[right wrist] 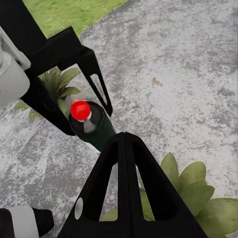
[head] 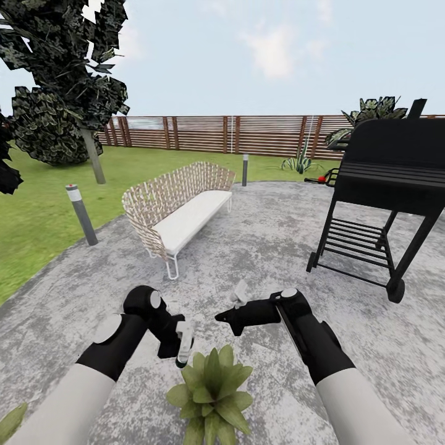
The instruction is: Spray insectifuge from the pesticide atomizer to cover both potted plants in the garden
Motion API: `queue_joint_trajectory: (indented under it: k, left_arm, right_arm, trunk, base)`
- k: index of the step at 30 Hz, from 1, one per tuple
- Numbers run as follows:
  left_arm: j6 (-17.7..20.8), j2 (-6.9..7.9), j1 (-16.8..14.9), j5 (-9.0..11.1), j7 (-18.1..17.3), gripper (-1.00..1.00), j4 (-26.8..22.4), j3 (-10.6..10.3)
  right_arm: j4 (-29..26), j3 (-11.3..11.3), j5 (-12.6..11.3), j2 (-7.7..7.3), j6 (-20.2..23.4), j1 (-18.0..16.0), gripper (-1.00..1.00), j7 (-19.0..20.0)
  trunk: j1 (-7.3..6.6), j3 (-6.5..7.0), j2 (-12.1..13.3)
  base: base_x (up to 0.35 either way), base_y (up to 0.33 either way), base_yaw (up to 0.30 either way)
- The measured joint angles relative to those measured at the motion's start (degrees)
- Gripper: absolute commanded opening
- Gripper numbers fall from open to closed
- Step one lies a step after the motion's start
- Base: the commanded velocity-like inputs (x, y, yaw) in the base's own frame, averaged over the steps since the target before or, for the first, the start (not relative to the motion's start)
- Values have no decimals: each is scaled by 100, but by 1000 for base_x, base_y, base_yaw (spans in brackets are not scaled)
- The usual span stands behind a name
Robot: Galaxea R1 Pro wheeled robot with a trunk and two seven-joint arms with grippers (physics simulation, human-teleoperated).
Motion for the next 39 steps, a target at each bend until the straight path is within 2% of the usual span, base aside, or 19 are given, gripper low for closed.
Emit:
queue_joint_trajectory:
  k: [3, 13, 21, 34, 39]
  left_arm:
    - [0, -167, -1, 5, 6, -100, -3, -10]
    - [-6, -406, -3, 5, 6, -100, -3, -10]
    - [-8, -522, -14, 5, 6, -100, -15, -5]
    - [1, -590, -308, 5, 6, -100, -21, -7]
    - [1, -690, -343, 5, 6, -100, -21, -8]
  right_arm:
    - [0, 2, 1, 0, 1, 0, -100, 1]
    - [0, 4, -3, 1, 1, 0, -100, 10]
    - [0, 10, -8, 0, 1, -1, -100, 43]
    - [0, 20, -13, 8, 1, -1, -100, 45]
    - [-1, 21, -17, 9, 1, 0, -100, 45]
  trunk:
    - [0, 0, 0]
    - [0, 0, 0]
    - [0, 0, 0]
    - [0, 0, 0]
    - [0, 0, 0]
  base:
    - [0, 0, 0]
    - [0, 0, 0]
    - [0, 0, 0]
    - [0, 0, 0]
    - [0, 0, 0]
